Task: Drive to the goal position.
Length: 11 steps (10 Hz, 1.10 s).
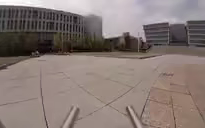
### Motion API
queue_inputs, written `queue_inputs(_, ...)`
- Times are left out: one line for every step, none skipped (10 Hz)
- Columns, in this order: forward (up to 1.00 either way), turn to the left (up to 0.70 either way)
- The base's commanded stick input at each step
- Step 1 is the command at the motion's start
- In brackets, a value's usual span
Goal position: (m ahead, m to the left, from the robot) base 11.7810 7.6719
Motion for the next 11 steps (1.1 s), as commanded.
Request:
queue_inputs(0.7, 0.0)
queue_inputs(0.7, 0.0)
queue_inputs(0.7, 0.0)
queue_inputs(0.7, 0.0)
queue_inputs(0.7, 0.0)
queue_inputs(0.7, 0.0)
queue_inputs(0.7, 0.0)
queue_inputs(0.7, 0.0)
queue_inputs(0.7, 0.0)
queue_inputs(0.7, 0.0)
queue_inputs(0.7, 0.0)
